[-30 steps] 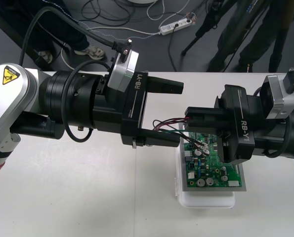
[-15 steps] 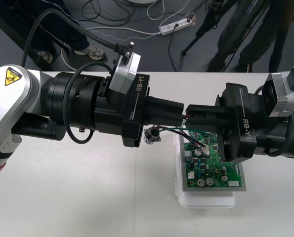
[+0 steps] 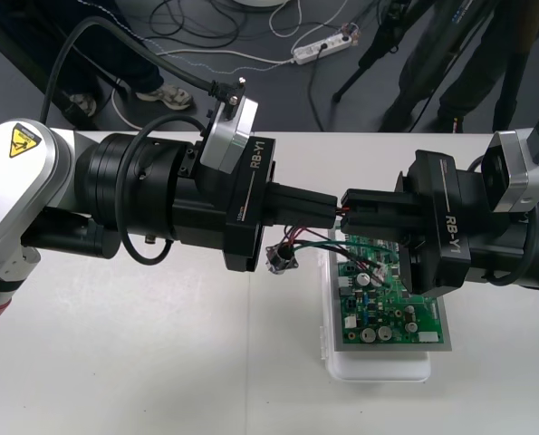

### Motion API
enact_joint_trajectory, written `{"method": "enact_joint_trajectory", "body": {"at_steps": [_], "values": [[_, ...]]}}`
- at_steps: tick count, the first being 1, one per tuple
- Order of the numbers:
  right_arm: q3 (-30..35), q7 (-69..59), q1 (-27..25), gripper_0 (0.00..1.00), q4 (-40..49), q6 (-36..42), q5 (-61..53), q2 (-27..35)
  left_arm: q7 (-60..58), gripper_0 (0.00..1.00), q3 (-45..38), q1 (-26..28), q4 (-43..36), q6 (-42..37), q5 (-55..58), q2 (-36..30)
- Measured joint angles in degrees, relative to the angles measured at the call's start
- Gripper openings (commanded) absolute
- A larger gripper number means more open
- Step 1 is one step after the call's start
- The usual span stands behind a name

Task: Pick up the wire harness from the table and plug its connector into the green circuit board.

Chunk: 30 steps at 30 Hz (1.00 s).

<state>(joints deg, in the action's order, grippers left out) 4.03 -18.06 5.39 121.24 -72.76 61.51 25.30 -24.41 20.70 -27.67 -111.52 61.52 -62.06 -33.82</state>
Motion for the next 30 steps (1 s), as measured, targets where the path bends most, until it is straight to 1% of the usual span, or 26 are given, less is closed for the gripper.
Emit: {"method": "enact_joint_trajectory", "body": {"at_steps": [5,6,7,8,10,11,13,14,15,30], "values": [[0.00,0.00,0.00,0.01,0.00,-0.14,-0.07,0.00,0.00,0.00,0.01,0.00,0.00,0.00,0.12,0.00],[0.01,0.00,0.00,0.12,0.00,-0.21,-0.07,0.00,0.00,0.00,0.04,0.00,0.00,0.00,0.14,0.00],[0.03,0.00,0.00,0.29,0.00,-0.26,-0.07,0.00,0.01,0.00,0.07,0.00,0.00,0.00,0.15,0.00],[0.03,0.00,0.00,0.38,0.00,-0.29,-0.08,0.00,0.01,0.00,0.08,0.00,0.00,0.00,0.15,0.00],[0.03,0.00,0.00,0.62,0.01,-0.84,-0.19,0.00,0.01,0.00,0.08,0.00,0.03,-0.08,0.16,0.00],[0.03,0.00,0.00,0.67,0.02,-1.18,-0.24,-0.01,0.01,0.00,0.08,-0.01,0.03,-0.14,0.16,0.00],[0.02,0.00,0.00,0.92,0.04,-1.52,-0.26,-0.01,0.01,0.00,0.08,-0.12,0.04,-0.39,0.19,0.00],[0.02,0.00,0.00,0.97,0.05,-1.54,-0.27,-0.01,0.01,0.00,0.08,-0.19,0.05,-0.53,0.25,0.00],[0.02,0.00,0.00,1.00,0.05,-1.54,-0.31,-0.01,0.01,0.00,0.08,-0.26,0.06,-0.66,0.34,0.00],[0.01,0.00,0.00,1.00,0.06,-1.60,-1.02,-0.02,0.01,0.00,0.08,-0.50,0.13,-1.13,0.96,-0.08]]}}
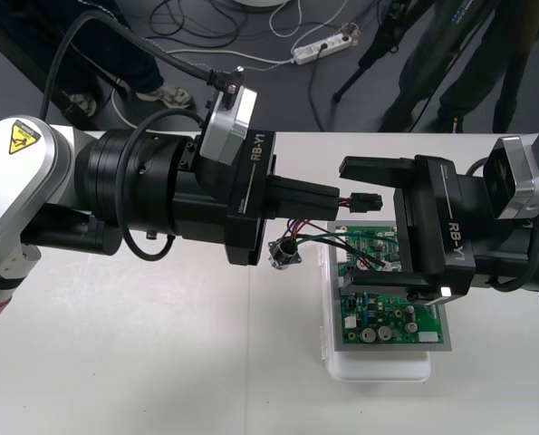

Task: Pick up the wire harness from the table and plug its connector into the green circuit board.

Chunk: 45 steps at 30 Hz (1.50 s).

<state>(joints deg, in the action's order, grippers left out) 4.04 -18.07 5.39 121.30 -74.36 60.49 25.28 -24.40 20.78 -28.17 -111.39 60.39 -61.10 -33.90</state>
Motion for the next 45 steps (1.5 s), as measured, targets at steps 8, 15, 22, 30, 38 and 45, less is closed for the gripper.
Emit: {"method": "enact_joint_trajectory", "body": {"at_steps": [8,15,22,30,38,45], "values": [[0.02,0.00,0.00,1.00,0.00,-0.40,-0.12,0.00,0.00,0.00,0.00,0.00,0.02,0.00,3.66,-1.95],[1.30,0.00,0.00,1.00,-0.22,-3.49,-0.38,0.01,0.00,0.00,0.00,0.00,0.03,0.00,6.91,-5.41],[3.82,0.00,0.00,1.00,-2.59,-7.28,-1.88,1.18,0.01,0.00,-0.12,0.09,0.04,-0.01,9.37,-9.00],[8.51,-0.05,-0.01,1.00,-4.79,-14.49,-1.66,2.41,0.01,0.00,-3.80,2.89,0.05,0.31,9.44,-10.29],[13.49,-3.27,-0.01,1.00,-5.12,-15.24,2.67,4.46,0.02,0.00,-8.21,6.18,0.05,3.08,10.51,-11.60],[16.06,-3.27,-0.01,1.00,-5.13,-15.28,7.33,7.48,0.06,0.00,-10.18,8.94,0.05,5.30,11.74,-12.32]]}}
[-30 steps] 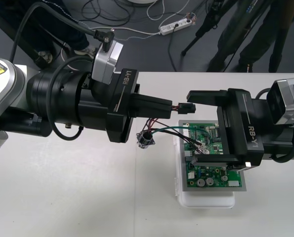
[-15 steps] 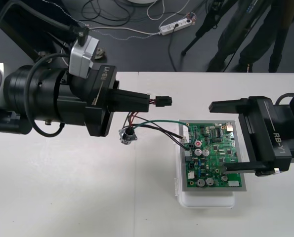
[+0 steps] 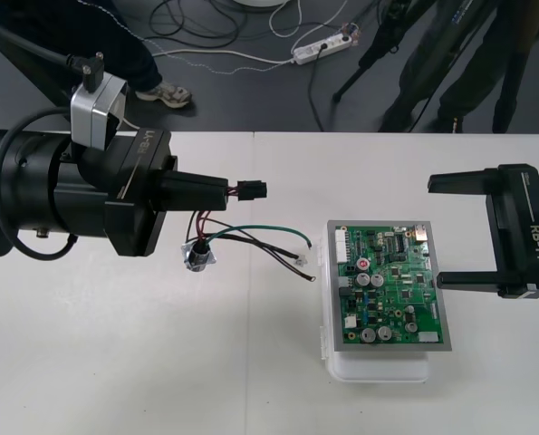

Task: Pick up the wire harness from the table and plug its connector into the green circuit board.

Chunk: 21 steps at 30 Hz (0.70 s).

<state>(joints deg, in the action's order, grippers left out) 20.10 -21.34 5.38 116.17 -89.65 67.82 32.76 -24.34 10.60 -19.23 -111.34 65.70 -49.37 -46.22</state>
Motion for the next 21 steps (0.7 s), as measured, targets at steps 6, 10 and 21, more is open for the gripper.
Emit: {"method": "enact_joint_trajectory", "body": {"at_steps": [6,10,21], "values": [[0.45,0.00,0.00,1.00,0.00,0.00,6.37,2.67,0.58,0.00,-1.47,2.42,0.00,1.37,0.02,-0.02],[0.47,0.00,0.00,1.00,-0.01,-0.01,10.68,4.38,2.47,0.00,-1.77,3.62,0.01,1.83,0.03,-0.02],[0.47,0.79,0.00,1.00,-0.01,-0.02,18.40,8.49,9.96,0.00,-1.77,4.79,3.67,3.73,0.03,0.03]]}}
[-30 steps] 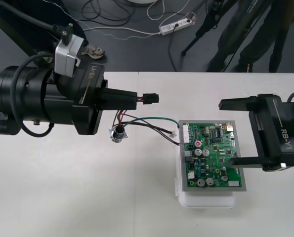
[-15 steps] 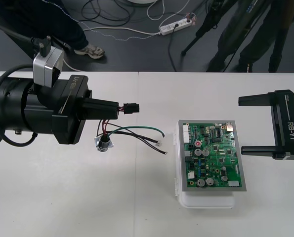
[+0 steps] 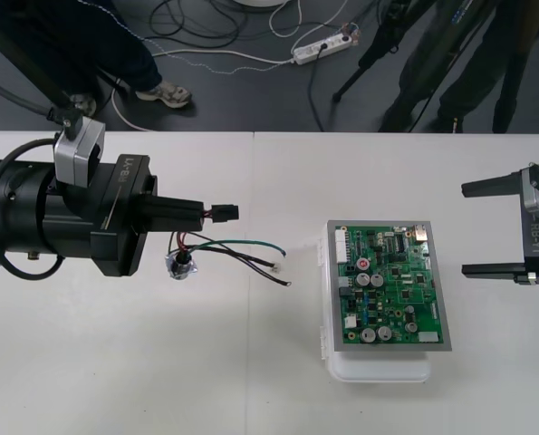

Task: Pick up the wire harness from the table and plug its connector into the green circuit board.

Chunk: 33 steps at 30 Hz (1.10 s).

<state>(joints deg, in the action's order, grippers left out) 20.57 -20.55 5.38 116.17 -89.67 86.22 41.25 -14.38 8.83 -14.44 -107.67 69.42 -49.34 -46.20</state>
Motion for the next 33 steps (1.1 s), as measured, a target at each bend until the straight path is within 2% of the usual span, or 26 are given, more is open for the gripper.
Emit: {"method": "enact_joint_trajectory", "body": {"at_steps": [11,16,25,33], "values": [[-0.62,3.55,-0.09,1.00,0.00,-0.02,7.44,2.68,8.79,0.00,0.51,0.00,6.98,5.13,0.01,0.15],[-3.29,3.92,-0.47,1.00,0.01,-0.02,10.48,5.20,12.19,0.00,3.63,-0.01,10.75,5.89,1.56,0.15],[-4.73,7.25,-1.15,1.00,0.70,-0.02,17.90,6.51,26.50,0.00,9.41,-0.32,17.90,6.63,2.61,0.16],[-5.28,7.68,-1.74,1.00,1.22,-0.02,22.74,6.52,27.52,0.00,13.83,-1.95,24.21,7.00,3.36,1.20]]}}
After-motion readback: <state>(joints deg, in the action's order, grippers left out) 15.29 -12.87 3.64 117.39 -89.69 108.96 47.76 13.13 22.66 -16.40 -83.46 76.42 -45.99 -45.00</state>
